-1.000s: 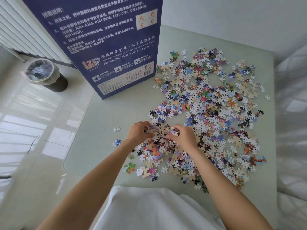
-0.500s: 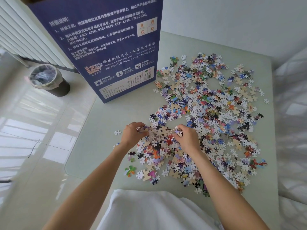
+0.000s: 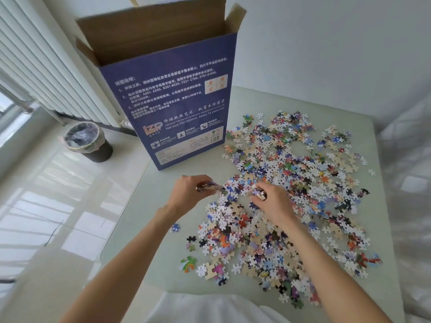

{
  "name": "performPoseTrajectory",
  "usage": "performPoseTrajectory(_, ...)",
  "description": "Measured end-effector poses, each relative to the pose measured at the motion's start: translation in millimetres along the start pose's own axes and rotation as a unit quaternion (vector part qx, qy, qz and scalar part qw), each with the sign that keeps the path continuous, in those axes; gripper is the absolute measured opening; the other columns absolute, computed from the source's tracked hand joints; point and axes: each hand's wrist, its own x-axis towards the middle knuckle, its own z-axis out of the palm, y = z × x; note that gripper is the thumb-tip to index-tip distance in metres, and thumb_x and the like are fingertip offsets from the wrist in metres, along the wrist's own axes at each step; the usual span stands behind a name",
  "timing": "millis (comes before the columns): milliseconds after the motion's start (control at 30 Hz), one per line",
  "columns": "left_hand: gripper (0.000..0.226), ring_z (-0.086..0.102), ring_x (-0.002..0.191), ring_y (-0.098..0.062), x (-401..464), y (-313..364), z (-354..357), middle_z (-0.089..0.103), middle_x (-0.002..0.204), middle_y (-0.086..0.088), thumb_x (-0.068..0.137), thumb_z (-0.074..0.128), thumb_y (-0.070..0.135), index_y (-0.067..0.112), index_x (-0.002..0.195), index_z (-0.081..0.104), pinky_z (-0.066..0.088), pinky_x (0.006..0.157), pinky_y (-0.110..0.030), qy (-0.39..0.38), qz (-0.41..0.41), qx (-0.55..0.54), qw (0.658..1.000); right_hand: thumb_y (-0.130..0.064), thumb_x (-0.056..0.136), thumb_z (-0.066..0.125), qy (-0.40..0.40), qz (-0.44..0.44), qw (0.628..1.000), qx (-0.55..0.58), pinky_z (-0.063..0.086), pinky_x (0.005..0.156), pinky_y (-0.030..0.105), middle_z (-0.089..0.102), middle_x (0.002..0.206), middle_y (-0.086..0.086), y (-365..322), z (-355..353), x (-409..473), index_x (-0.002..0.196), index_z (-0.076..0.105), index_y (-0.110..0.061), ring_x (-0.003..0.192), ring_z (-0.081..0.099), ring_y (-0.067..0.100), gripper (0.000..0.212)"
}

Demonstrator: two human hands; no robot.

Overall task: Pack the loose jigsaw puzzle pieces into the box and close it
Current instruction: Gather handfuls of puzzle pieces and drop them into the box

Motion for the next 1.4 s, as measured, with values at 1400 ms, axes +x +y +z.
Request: performPoseTrajectory(1400,0.015,0.062,0.075,-0.001,109.3,61.2,-237.5,0.069,0.084,0.015,0.083,0.066,0.034,0.033,0.098,0.069,0.053,0.072,-0.025,0.192,0.055,0.176,0.964,-0.021,0.087,0.062,0.103,-0.471,0.865,-0.135,0.052,0.072,0.037,0.070,0.093,0.000,-240.7,-145.1,223.0,0.100,0.069,-0.014,0.085,0.064,0.018,0.016)
